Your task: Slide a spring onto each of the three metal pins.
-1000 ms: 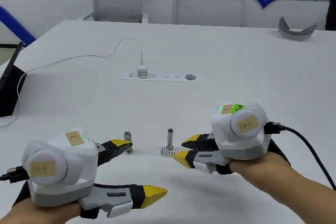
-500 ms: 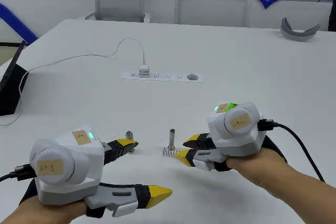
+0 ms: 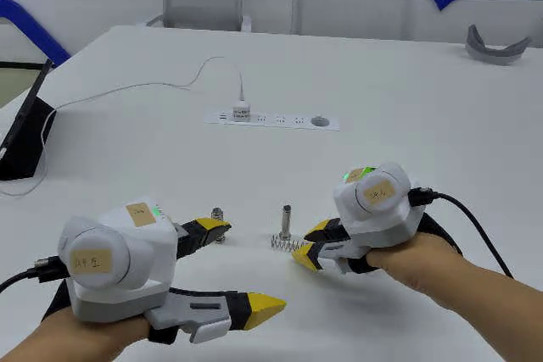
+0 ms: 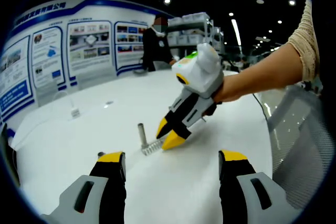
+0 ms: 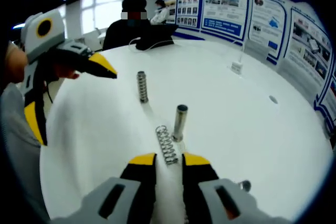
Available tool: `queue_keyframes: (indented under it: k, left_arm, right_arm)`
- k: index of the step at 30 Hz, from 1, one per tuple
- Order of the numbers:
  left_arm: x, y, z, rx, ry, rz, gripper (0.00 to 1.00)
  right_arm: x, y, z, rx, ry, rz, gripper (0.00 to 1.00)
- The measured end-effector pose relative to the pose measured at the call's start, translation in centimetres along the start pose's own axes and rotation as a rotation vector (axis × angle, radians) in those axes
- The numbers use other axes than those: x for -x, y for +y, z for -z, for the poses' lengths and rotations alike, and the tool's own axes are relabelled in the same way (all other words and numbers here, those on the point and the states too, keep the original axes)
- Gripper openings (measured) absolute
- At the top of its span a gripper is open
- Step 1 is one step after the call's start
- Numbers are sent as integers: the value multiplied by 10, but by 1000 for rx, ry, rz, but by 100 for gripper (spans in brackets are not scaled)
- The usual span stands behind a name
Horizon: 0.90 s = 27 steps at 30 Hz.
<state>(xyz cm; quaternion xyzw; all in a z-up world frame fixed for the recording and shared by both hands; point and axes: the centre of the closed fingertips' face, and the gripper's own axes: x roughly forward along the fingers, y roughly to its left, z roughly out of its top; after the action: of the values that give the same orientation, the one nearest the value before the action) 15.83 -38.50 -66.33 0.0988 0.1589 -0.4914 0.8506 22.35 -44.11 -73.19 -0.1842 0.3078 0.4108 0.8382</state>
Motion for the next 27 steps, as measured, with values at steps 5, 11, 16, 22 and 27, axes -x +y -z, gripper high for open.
queue_keyframes:
  k: [5, 11, 16, 22, 27]
  left_arm:
    - [1, 2, 1, 4, 1, -5, 73]
    - [1, 2, 2, 5, 4, -8, 72]
    - [2, 2, 3, 4, 7, -11, 72]
    - [2, 2, 3, 1, 8, -11, 71]
    - [1, 1, 5, -4, 15, -6, 71]
  right_arm:
    - [-1, 0, 3, -4, 5, -10, 20]
    - [-3, 1, 2, -5, 0, -19, 17]
    - [-2, 3, 3, -11, 1, -30, 14]
    - [0, 4, 5, -6, 9, -30, 12]
    - [5, 7, 5, 2, 14, -38, 11]
